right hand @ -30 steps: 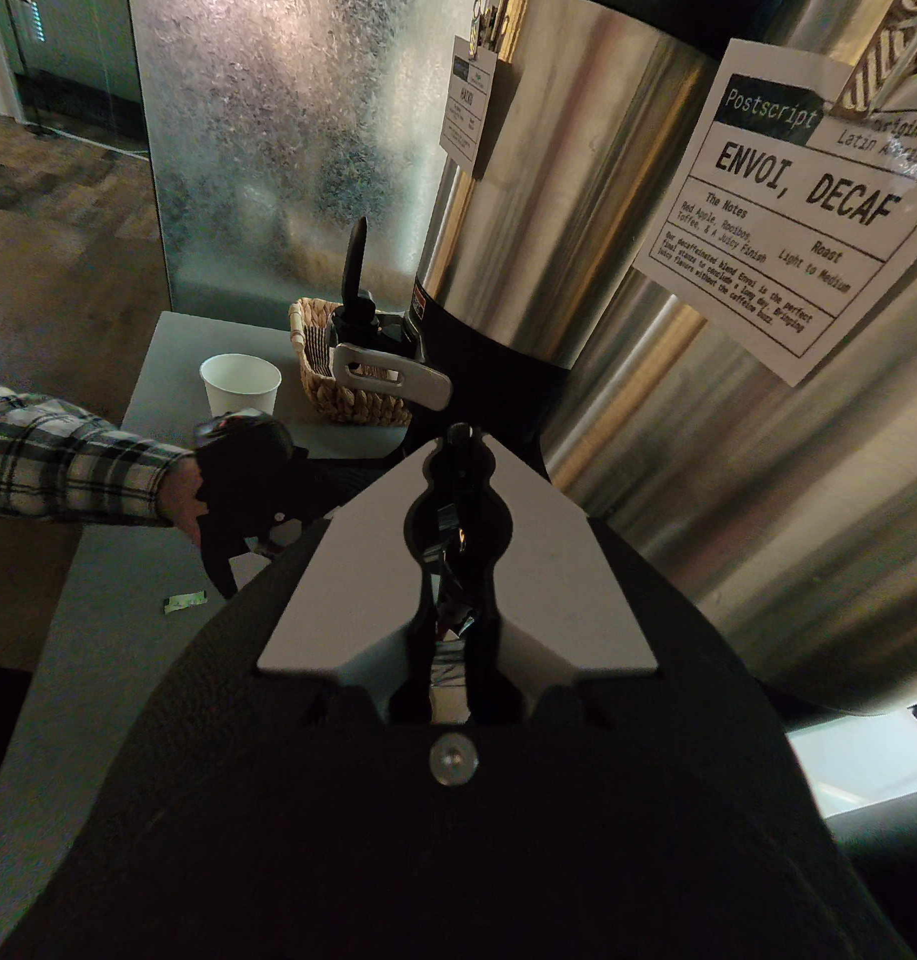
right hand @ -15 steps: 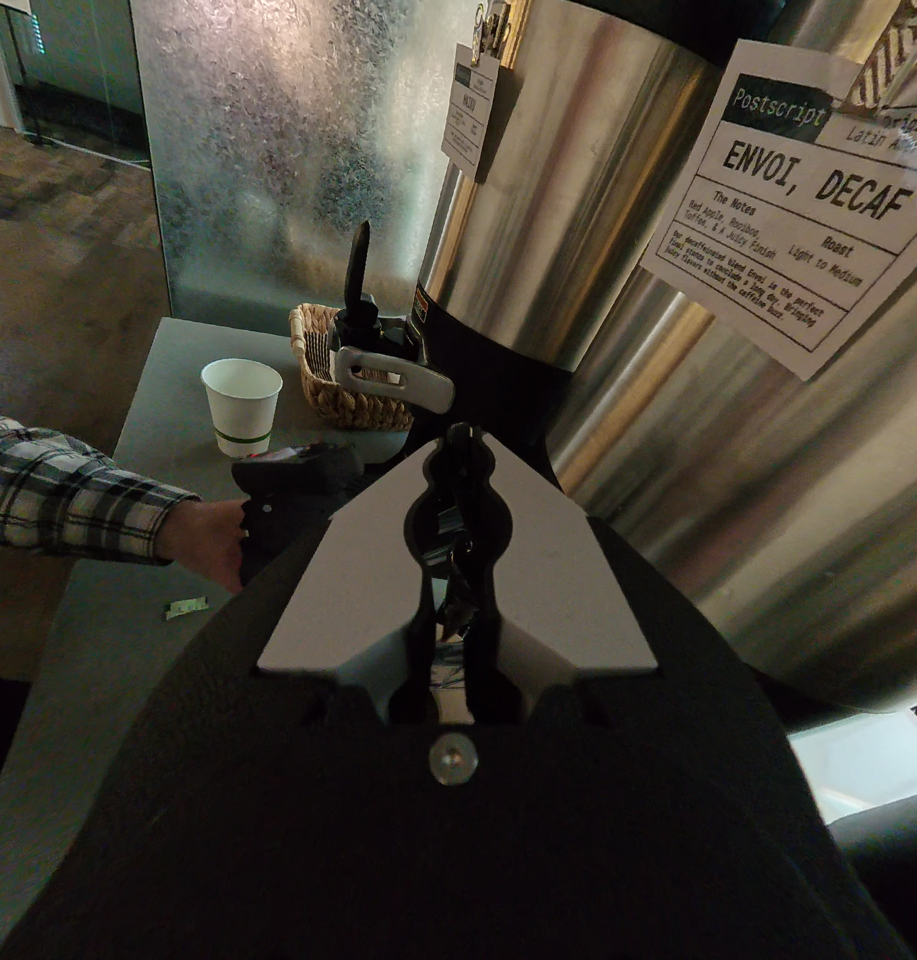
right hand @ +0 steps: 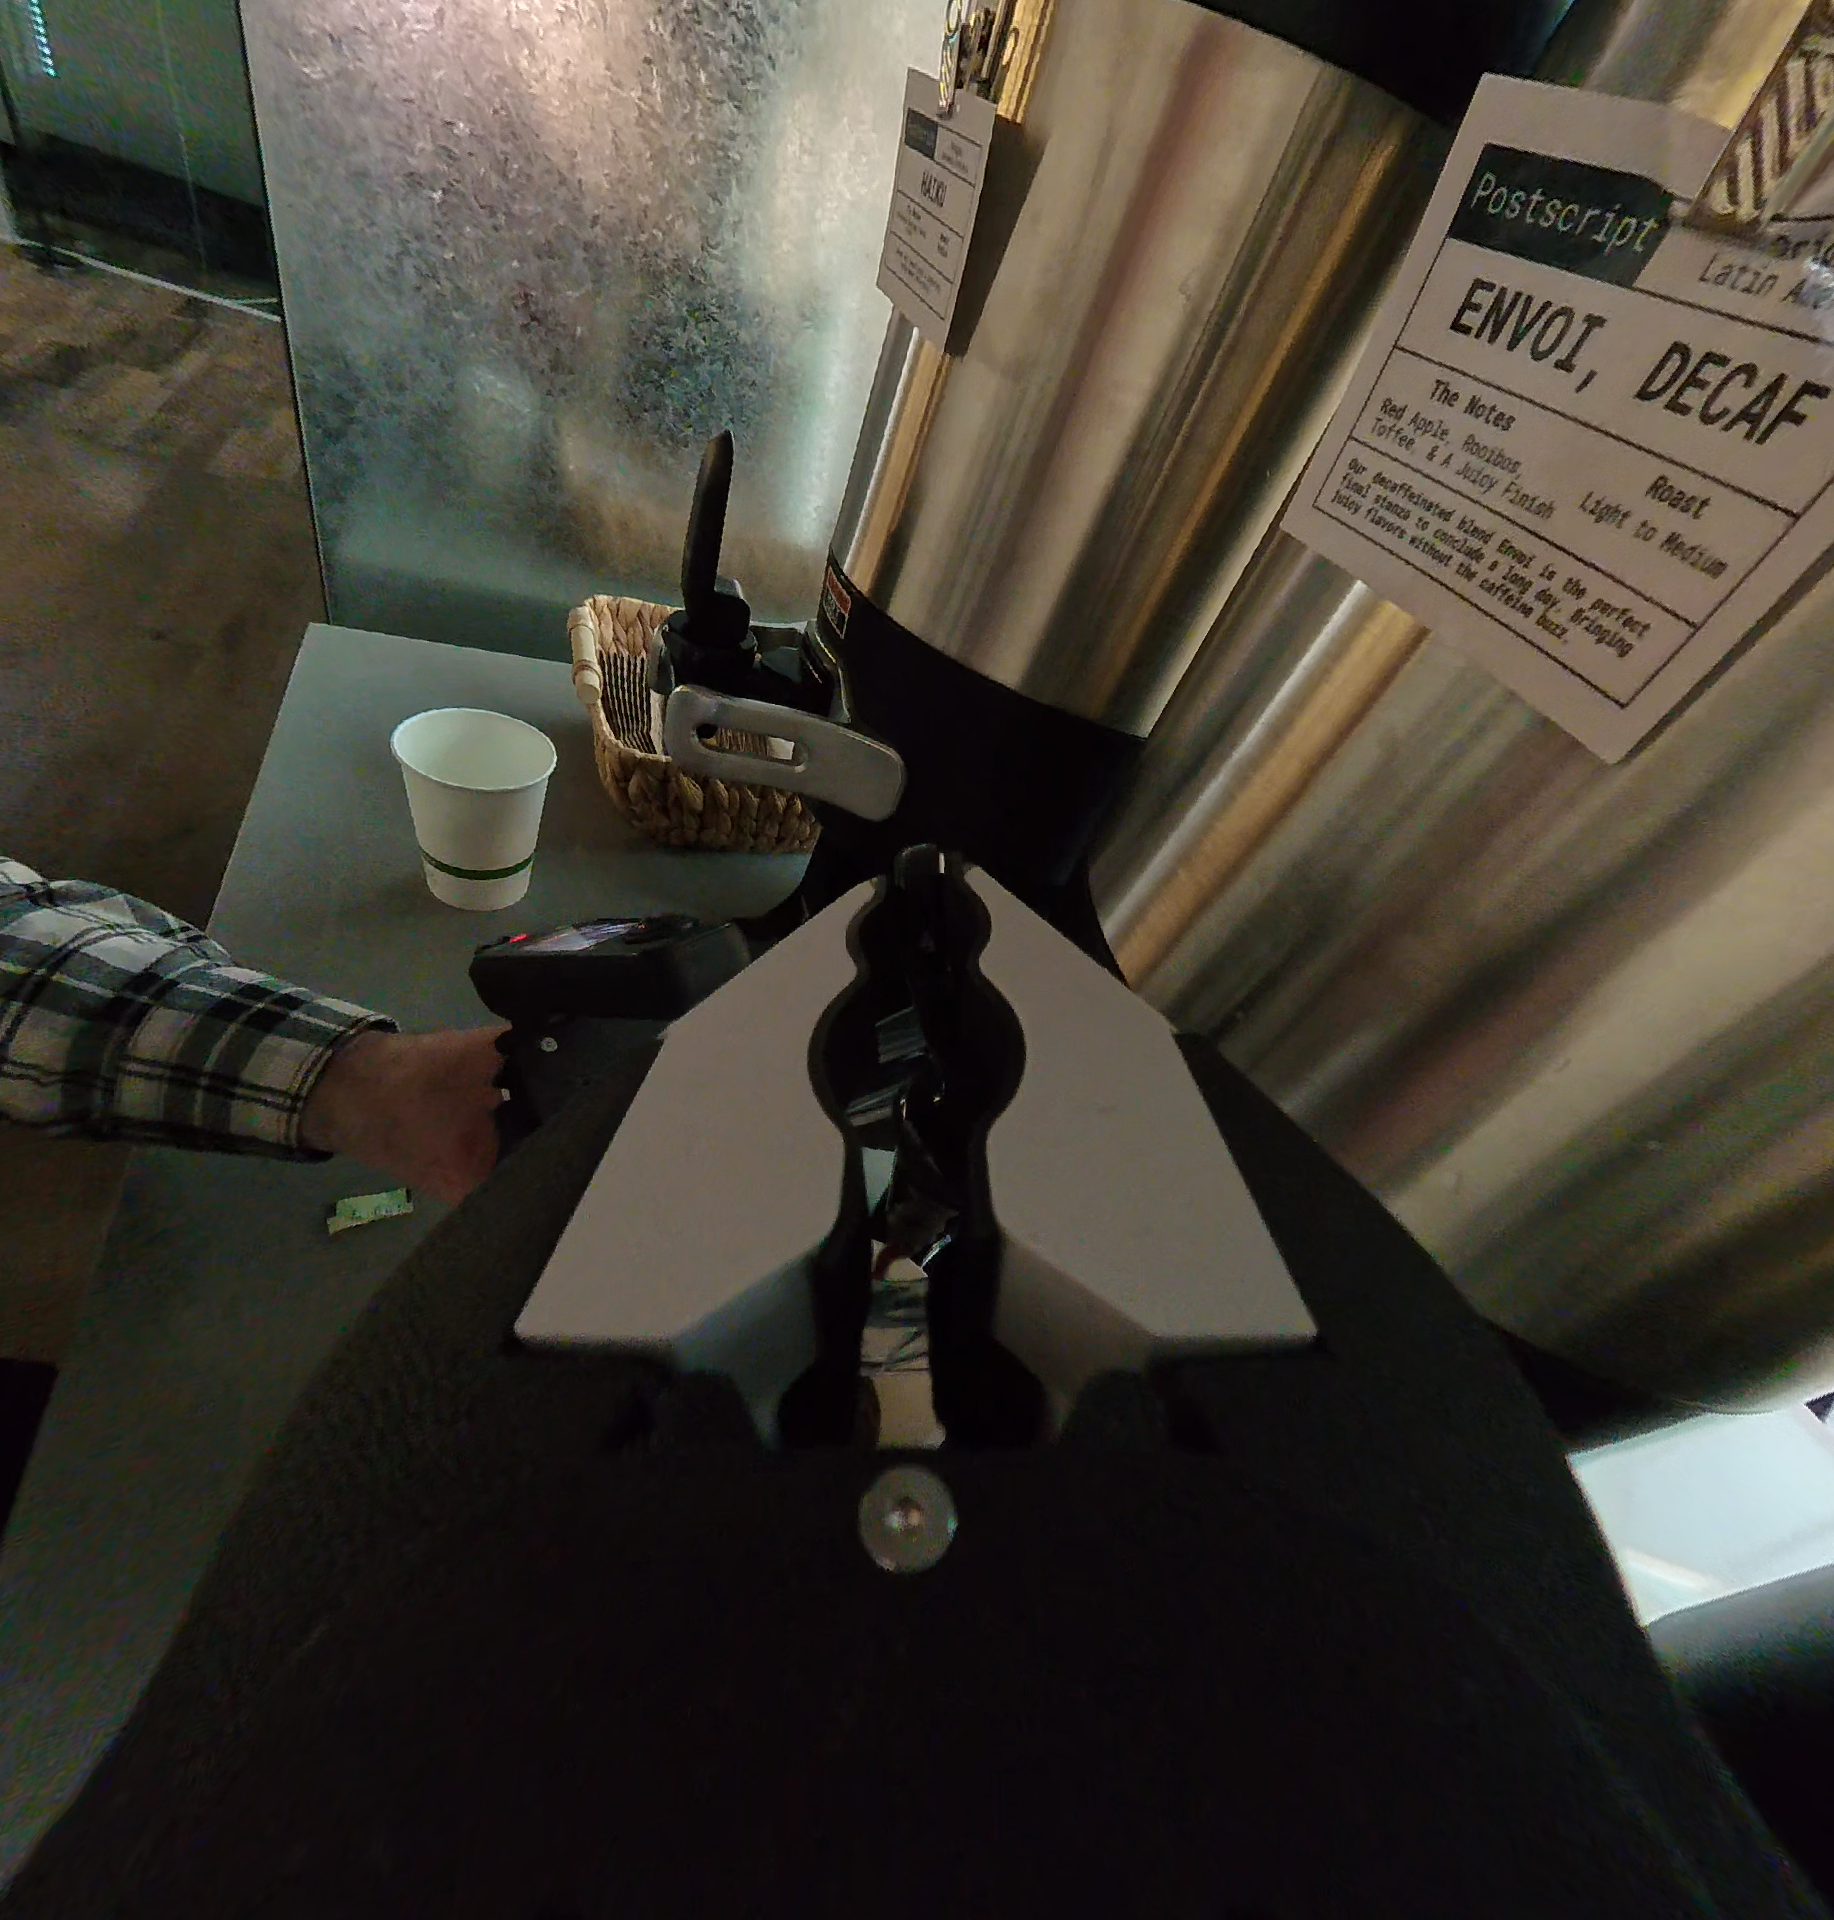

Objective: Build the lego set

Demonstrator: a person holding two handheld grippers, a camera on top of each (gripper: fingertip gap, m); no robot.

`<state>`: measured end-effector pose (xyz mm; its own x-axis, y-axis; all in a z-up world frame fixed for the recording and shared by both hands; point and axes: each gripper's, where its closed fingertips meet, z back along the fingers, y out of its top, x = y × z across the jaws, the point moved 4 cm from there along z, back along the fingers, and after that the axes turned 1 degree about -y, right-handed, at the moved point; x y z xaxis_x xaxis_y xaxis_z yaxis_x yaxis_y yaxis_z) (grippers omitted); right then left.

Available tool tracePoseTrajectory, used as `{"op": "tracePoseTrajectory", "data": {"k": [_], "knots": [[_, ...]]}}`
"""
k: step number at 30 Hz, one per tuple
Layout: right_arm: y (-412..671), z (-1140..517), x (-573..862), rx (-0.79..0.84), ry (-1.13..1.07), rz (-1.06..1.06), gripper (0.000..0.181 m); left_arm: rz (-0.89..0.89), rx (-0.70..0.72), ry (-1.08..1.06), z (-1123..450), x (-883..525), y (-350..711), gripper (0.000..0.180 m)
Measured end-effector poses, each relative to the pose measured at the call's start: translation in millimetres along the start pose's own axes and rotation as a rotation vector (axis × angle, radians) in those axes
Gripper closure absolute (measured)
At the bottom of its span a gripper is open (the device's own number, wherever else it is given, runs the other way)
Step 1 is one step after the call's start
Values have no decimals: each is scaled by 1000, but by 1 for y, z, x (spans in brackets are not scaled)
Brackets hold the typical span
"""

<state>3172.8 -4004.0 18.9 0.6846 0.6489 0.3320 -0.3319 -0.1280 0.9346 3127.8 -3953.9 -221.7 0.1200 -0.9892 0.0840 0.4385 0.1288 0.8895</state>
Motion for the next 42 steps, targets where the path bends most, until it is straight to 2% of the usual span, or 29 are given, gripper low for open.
{"op": "tracePoseTrajectory", "data": {"k": [42], "knots": [[0,0,0,1,-12,19,174,22,-42,50,23,13,-27,100]]}}
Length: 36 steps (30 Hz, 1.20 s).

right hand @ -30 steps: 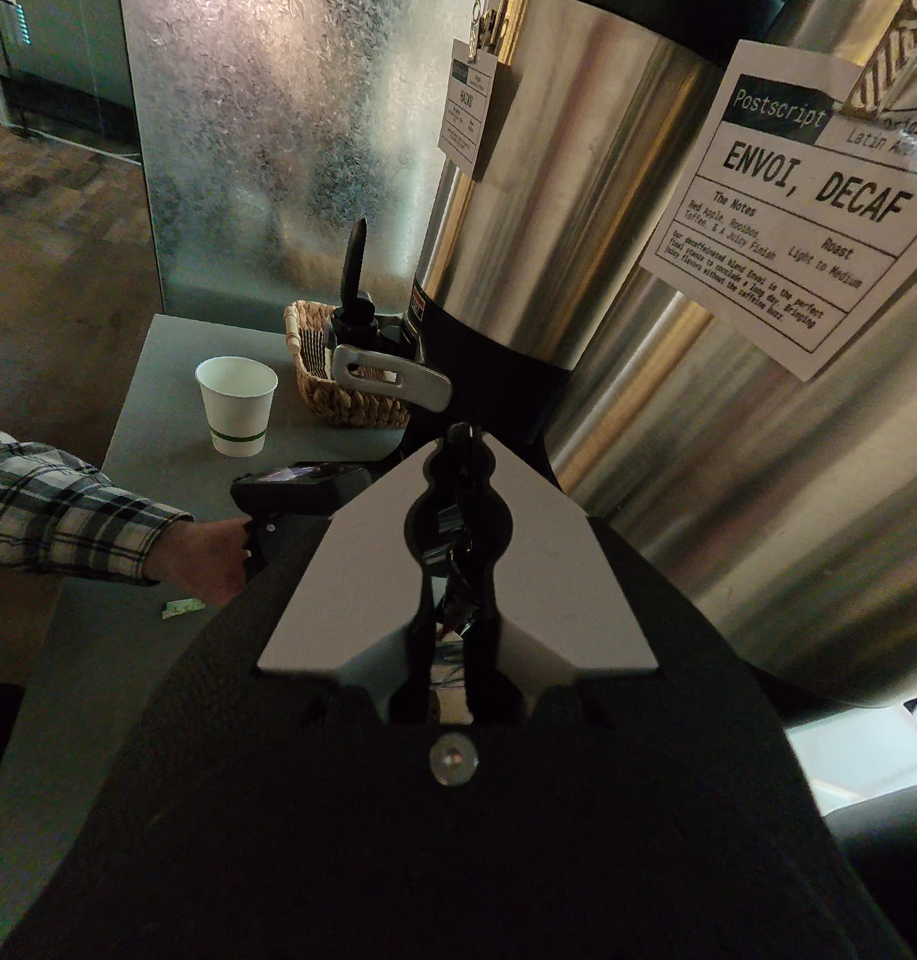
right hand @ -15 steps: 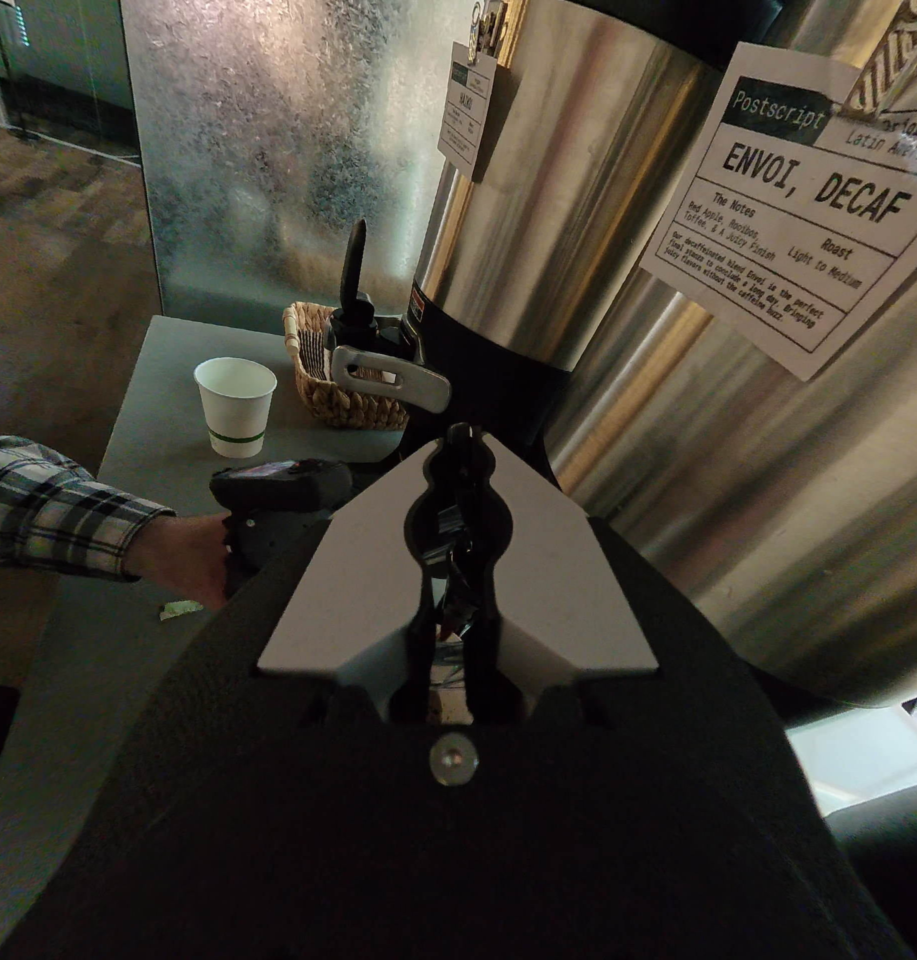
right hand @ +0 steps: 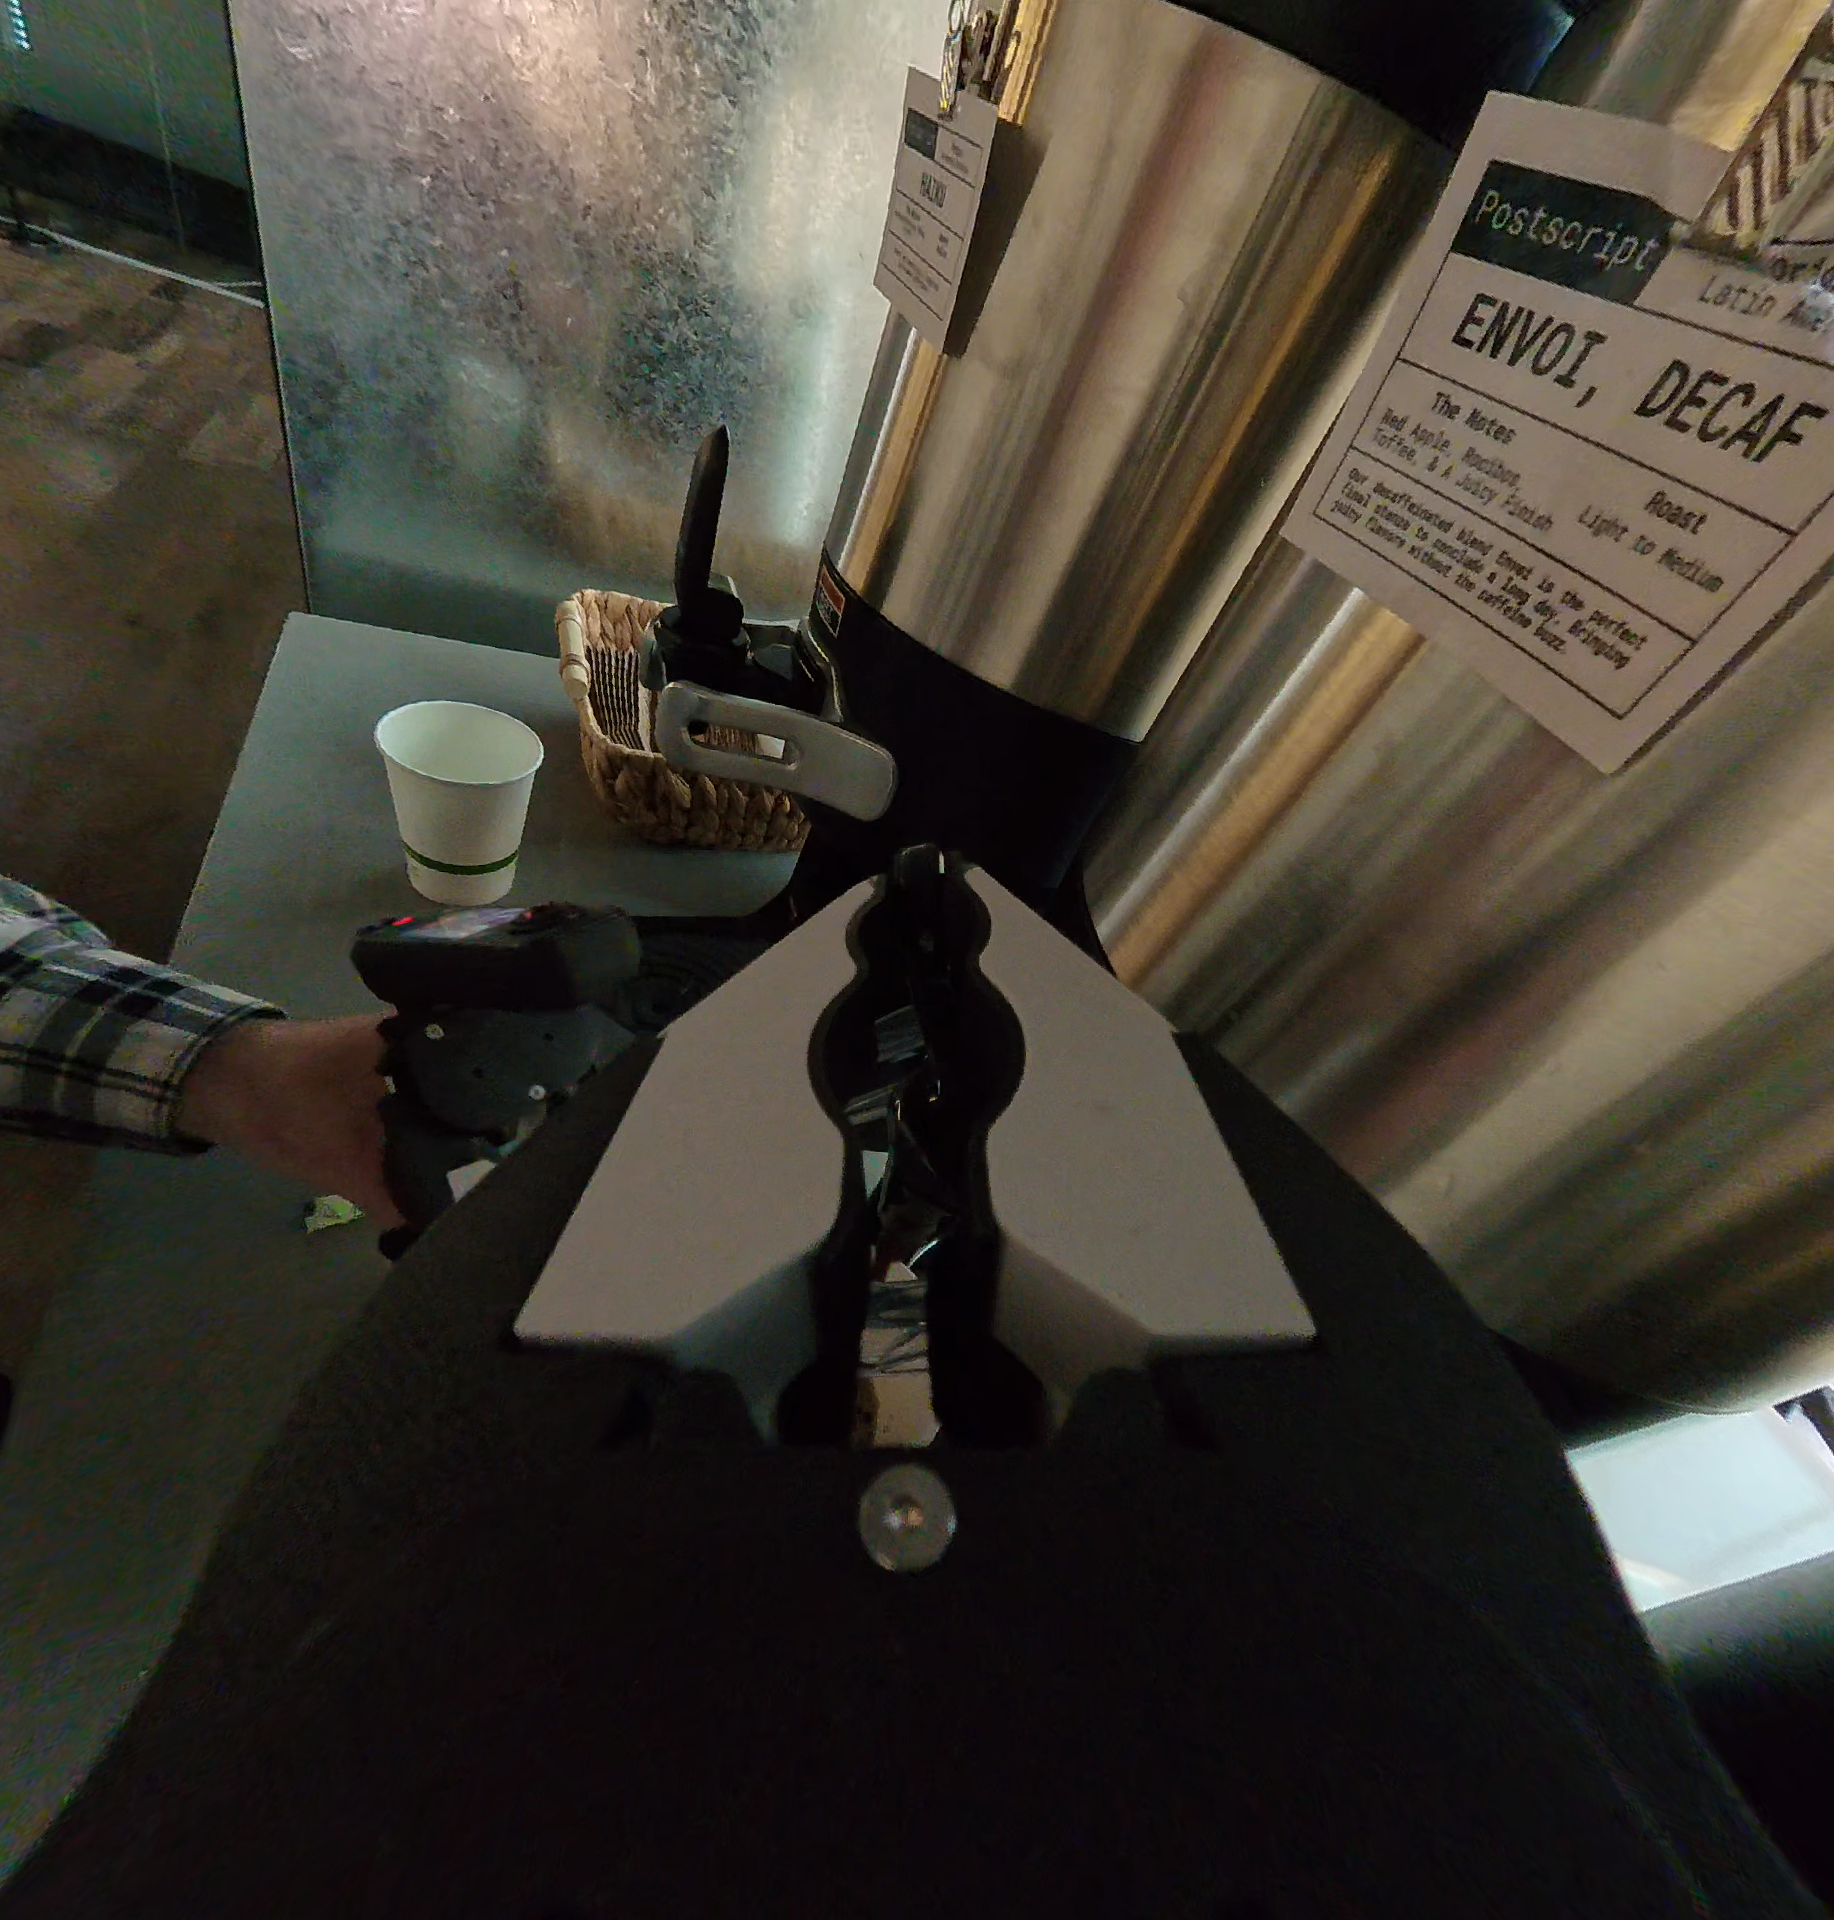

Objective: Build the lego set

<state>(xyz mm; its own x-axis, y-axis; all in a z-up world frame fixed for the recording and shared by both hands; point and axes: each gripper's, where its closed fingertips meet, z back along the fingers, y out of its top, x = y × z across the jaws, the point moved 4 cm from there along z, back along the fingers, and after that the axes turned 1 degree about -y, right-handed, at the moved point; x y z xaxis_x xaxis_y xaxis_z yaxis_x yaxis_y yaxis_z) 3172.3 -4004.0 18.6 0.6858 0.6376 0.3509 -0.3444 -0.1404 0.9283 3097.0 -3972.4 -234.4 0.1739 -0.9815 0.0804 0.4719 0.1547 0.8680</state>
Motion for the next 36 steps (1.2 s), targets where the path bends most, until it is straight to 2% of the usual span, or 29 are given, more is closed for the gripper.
{"op": "tracePoseTrajectory", "data": {"k": [11,22,36], "knots": [[0,0,0,9,-1,-2,174,-38,-116,49,61,3,-35,116],[-1,0,1,20,4,-6,173,29,-242,34,99,15,-89,117],[-1,0,0,15,1,-1,174,59,-274,38,104,20,-106,119]]}}
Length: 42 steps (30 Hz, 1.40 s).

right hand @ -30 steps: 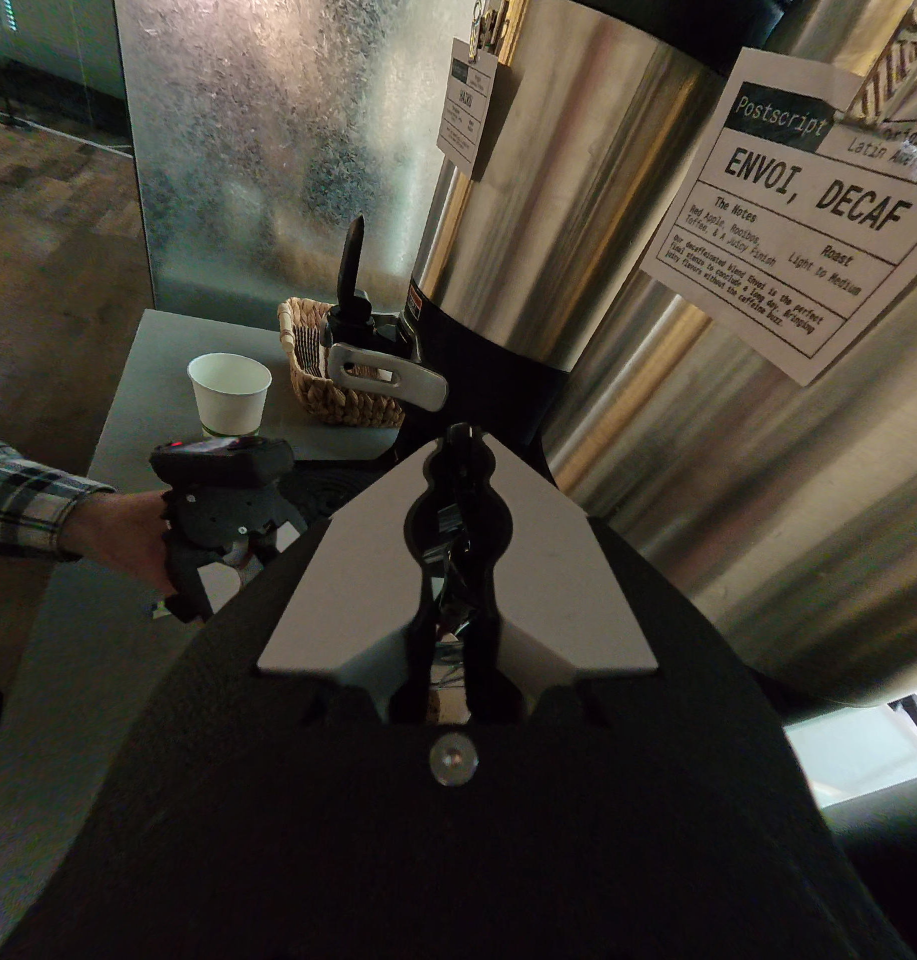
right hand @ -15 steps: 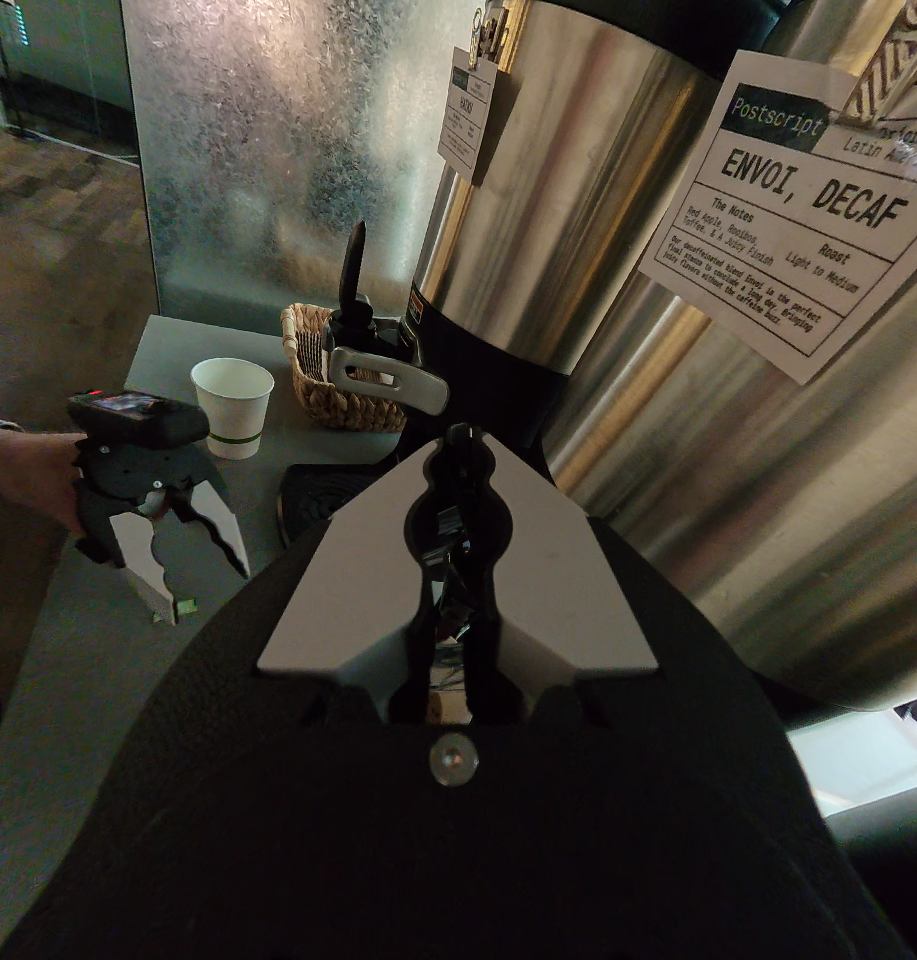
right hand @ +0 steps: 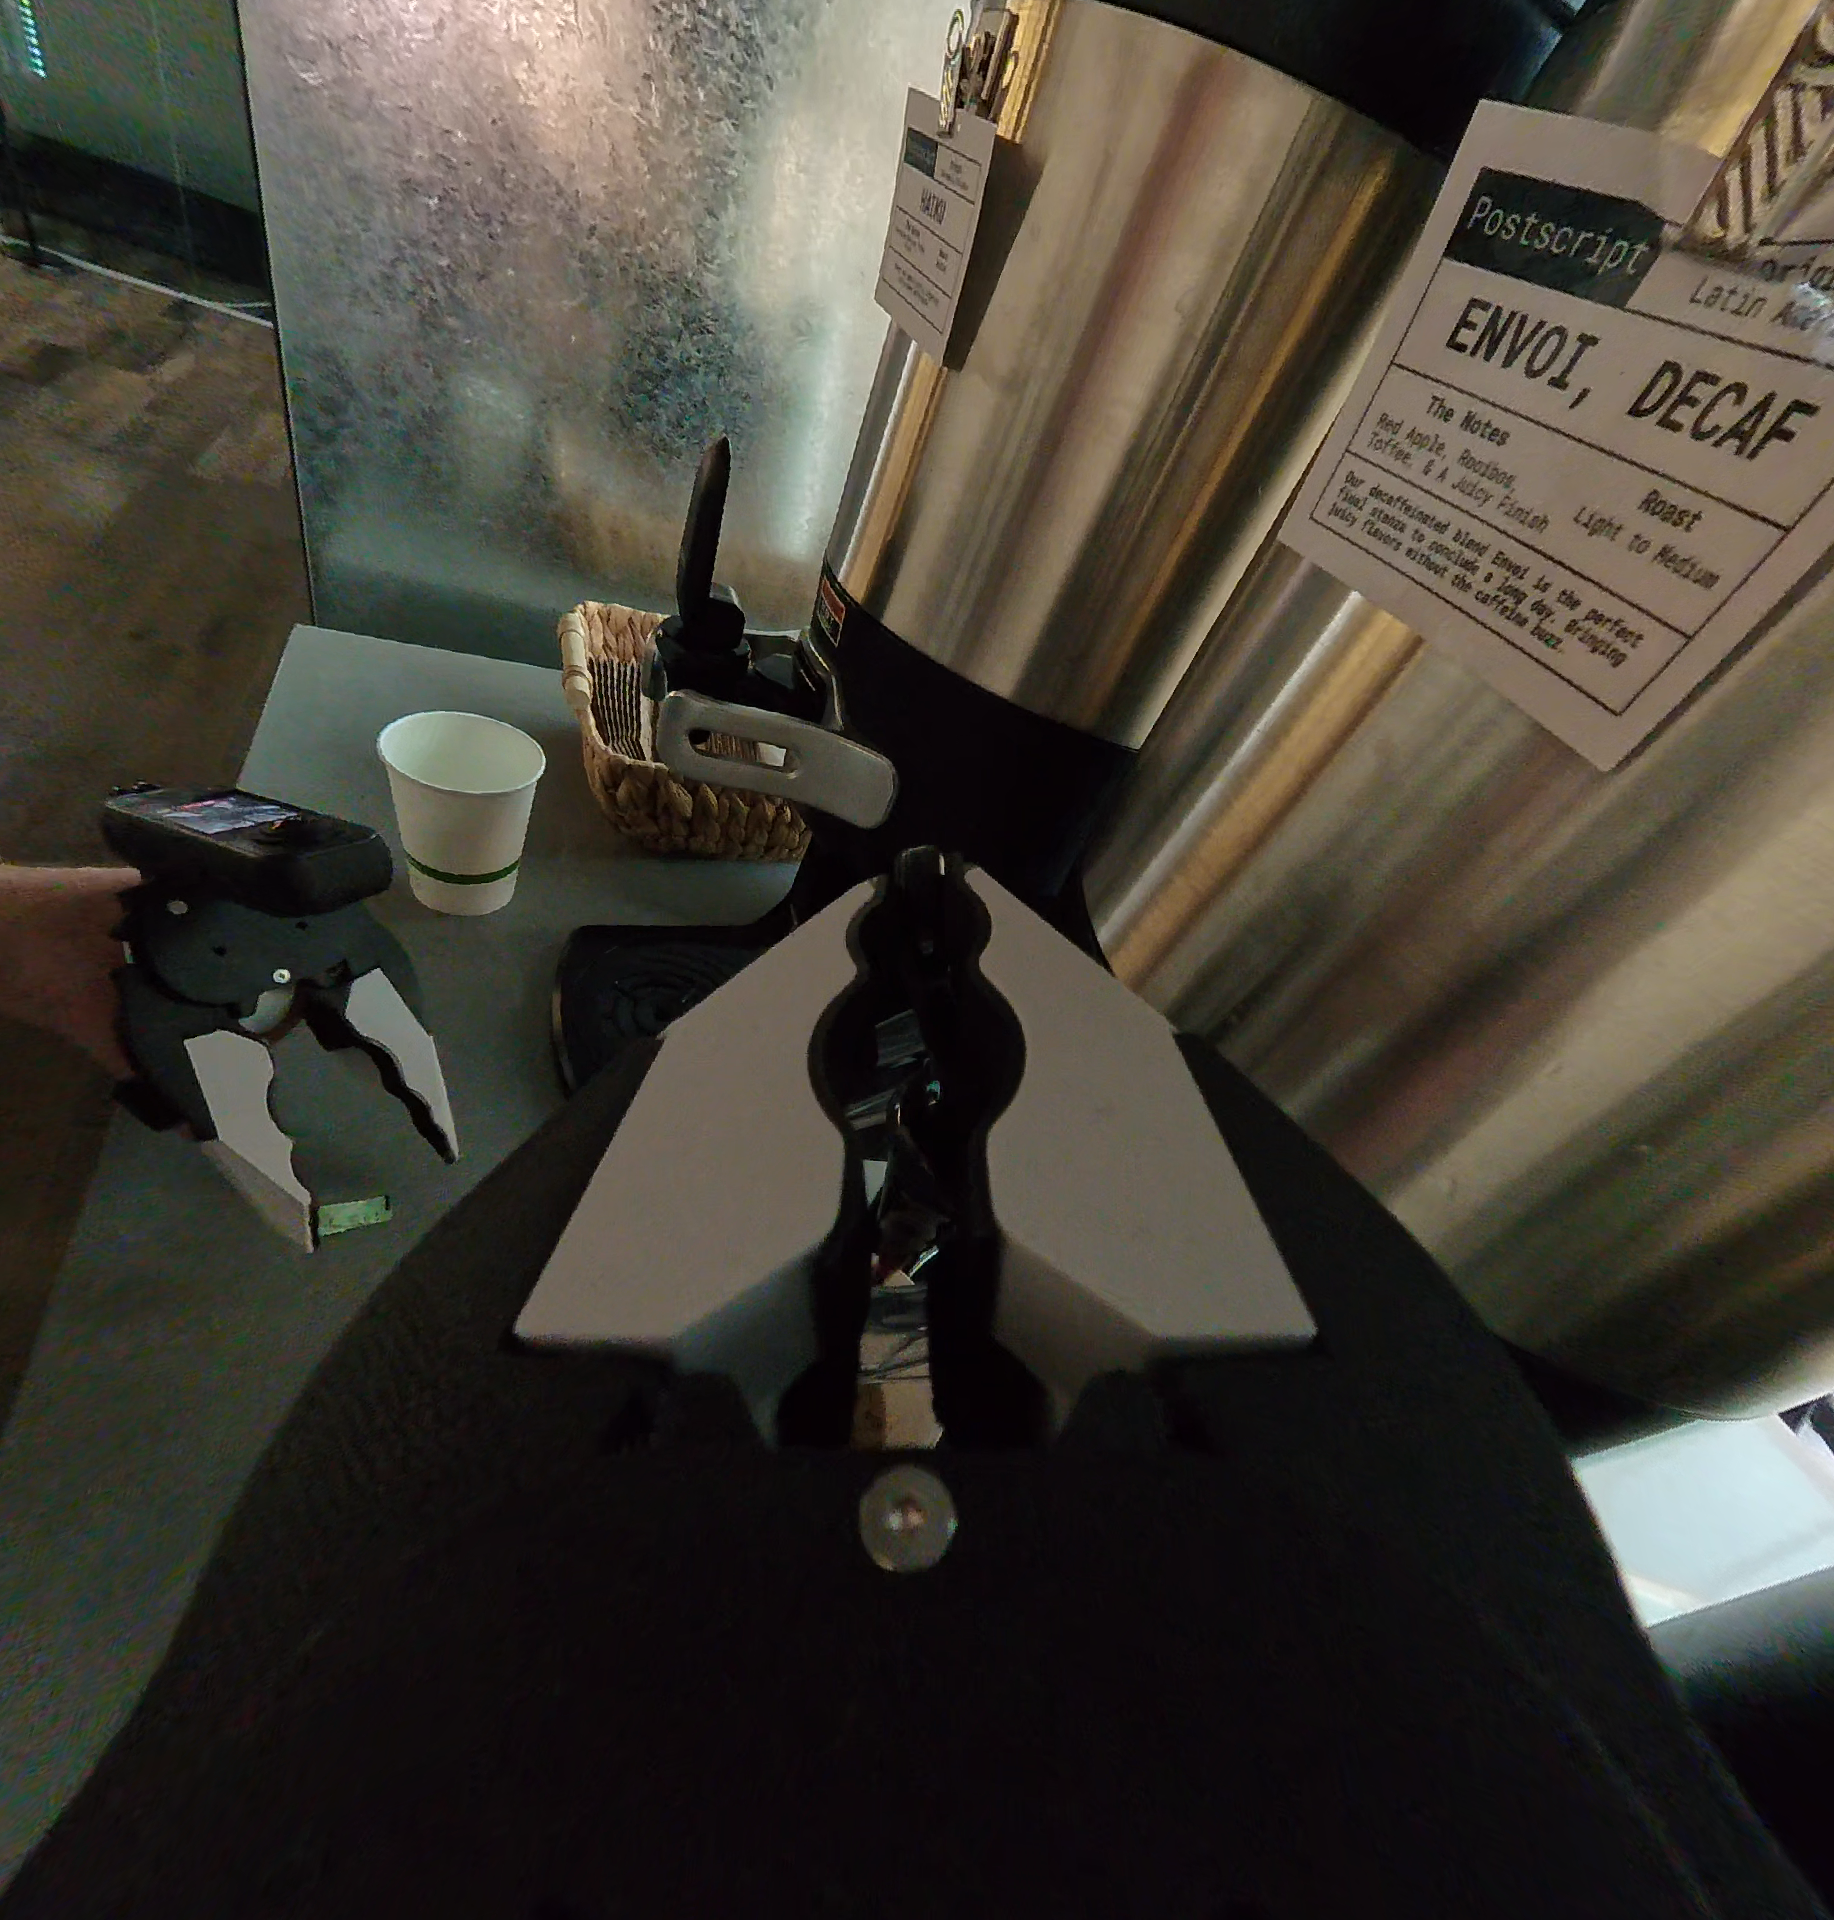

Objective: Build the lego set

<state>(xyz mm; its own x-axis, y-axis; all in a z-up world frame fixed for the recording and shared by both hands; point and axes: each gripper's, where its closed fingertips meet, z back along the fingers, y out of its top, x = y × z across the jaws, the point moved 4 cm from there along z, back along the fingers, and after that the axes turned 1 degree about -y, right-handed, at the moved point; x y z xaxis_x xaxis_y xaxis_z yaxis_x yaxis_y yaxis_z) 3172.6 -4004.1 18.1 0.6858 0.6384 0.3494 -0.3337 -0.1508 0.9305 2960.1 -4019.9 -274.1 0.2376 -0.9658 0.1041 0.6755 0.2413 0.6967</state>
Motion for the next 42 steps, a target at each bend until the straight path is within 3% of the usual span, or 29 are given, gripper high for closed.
{"op": "tracePoseTrajectory", "data": {"k": [11,16,24,25,27,28,31,36,42], "knots": [[0,0,0,2,2,0,173,-9,-80,-52,-5,7,-18,148],[0,0,0,0,2,0,173,-35,-101,-55,-5,8,-21,180],[0,0,0,-3,2,2,173,-28,-26,-101,-2,16,-18,180],[0,0,0,-4,2,3,173,-8,-7,-132,2,17,-15,174],[0,0,0,-4,1,3,173,33,2,-154,9,15,-15,141],[0,0,0,-2,1,2,173,37,-21,-166,11,15,-18,135],[0,0,0,2,3,-1,173,5,-91,-170,9,18,-31,138],[0,0,0,4,5,-2,173,-61,-84,-144,2,25,-32,180],[0,0,0,4,4,-3,173,-99,-87,-131,-9,35,-21,180]]}}
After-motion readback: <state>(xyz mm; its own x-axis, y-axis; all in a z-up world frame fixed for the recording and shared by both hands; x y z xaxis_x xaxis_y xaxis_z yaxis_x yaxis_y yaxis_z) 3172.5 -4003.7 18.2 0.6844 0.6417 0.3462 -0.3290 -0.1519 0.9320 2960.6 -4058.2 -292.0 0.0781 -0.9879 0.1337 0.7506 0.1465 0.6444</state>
